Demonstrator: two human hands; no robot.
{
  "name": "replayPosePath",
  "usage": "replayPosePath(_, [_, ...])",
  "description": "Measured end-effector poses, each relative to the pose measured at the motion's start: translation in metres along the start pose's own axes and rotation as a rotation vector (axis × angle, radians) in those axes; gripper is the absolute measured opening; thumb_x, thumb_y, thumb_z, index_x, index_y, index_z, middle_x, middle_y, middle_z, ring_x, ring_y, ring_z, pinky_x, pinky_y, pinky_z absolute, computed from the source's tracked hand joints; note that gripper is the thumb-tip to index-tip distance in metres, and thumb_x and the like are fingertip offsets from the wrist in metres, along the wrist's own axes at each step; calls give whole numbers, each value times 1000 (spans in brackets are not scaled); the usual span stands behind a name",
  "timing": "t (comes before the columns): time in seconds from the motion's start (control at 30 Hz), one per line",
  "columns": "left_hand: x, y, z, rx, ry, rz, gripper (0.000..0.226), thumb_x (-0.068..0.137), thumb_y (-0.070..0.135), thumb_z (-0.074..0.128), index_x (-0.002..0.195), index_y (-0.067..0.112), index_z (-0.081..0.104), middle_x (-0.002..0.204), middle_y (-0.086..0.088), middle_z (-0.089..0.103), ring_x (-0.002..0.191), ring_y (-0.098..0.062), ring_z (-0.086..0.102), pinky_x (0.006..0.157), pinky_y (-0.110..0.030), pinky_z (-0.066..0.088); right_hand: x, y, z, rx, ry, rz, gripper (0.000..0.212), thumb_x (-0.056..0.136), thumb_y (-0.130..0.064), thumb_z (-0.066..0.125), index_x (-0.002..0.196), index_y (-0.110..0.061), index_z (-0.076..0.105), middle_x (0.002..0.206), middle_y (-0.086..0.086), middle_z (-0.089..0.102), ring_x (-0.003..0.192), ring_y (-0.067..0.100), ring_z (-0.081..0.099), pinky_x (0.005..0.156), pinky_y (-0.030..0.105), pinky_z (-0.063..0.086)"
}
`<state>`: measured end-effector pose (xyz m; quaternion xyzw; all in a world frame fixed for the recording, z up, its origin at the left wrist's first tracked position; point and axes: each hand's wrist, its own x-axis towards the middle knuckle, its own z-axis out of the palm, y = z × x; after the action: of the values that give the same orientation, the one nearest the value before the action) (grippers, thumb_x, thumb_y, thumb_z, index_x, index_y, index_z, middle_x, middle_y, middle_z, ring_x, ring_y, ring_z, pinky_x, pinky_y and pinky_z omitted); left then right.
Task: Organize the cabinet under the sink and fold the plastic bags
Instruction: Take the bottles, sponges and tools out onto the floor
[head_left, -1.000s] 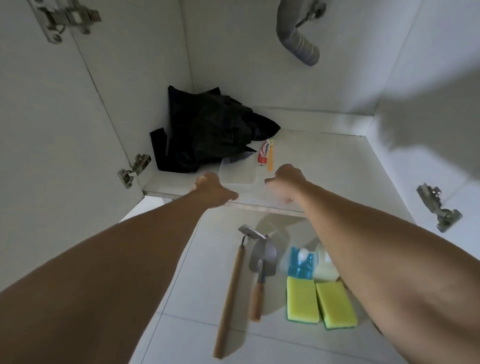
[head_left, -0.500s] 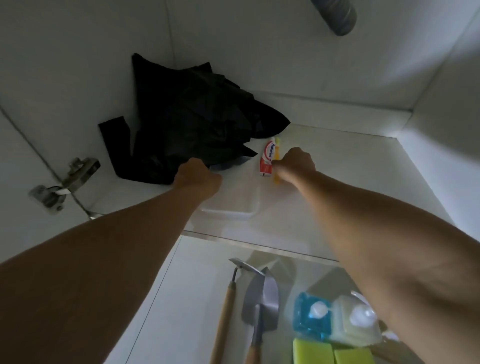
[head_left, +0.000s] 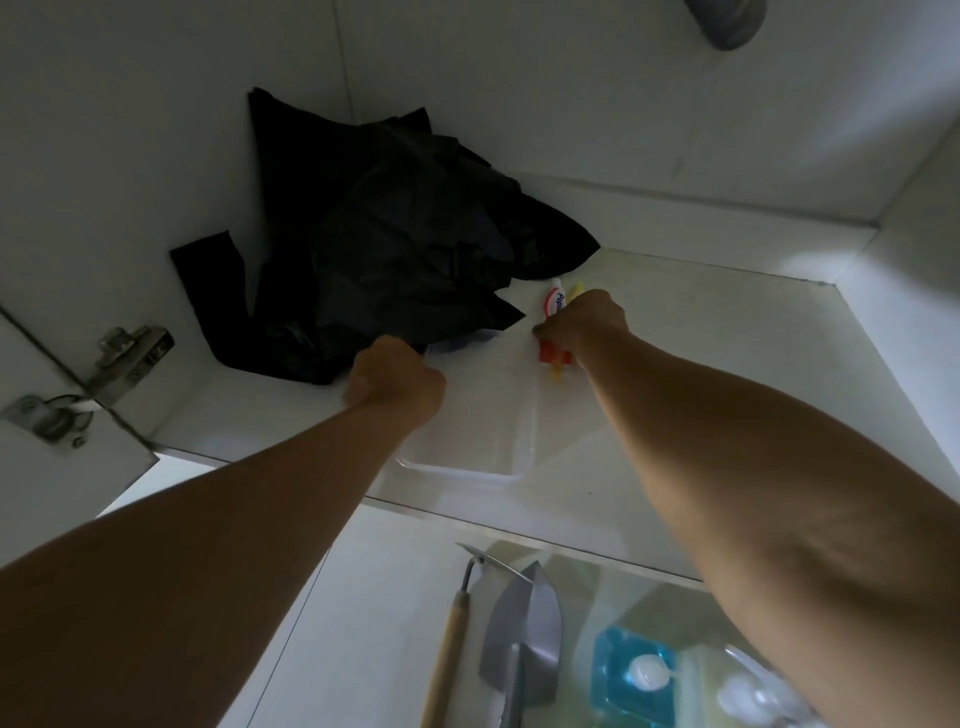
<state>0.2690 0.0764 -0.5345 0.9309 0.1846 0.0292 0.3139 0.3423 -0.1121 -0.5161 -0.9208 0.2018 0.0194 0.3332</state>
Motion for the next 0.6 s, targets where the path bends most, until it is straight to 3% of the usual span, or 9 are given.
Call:
replayPosePath(0.2, [-8,1,-2,-39,-43,-36,27,79,20,65,100,2,67,99,-15,68,88,-32,65,66,-29,46,-1,8,-8,77,-12,79,46,84,-30,73,120,-8,55,115,12,64,96,27,67,73,33,57])
replayPosePath(0.3, [-14,0,-2,-81,-79,-77,31,74,20,66,99,2,66,96,-16,69,86,-32,68,74,-35,57,-4,14,-13,71,2,83,36,89,-23,64,120,-6,56,114,13,63,101,28,64,71,30,52])
replayPosePath(0.4, [-19,0,-4,-86,-98,-86,24,74,14,65,94,1,67,90,-16,69,83,-32,68,77,-38,58,-7,20,-16,34,26,60,34,90,-22,60,121,-7,58,115,13,65,100,27,65,67,26,43])
replayPosePath(0.6, [-25,2,-6,-67,-108,-115,18,74,13,64,88,2,68,85,-14,70,80,-30,69,75,-38,59,-10,24,-21,15,69,34,27,91,-18,58,116,-6,57,117,14,64,105,29,63,70,27,43])
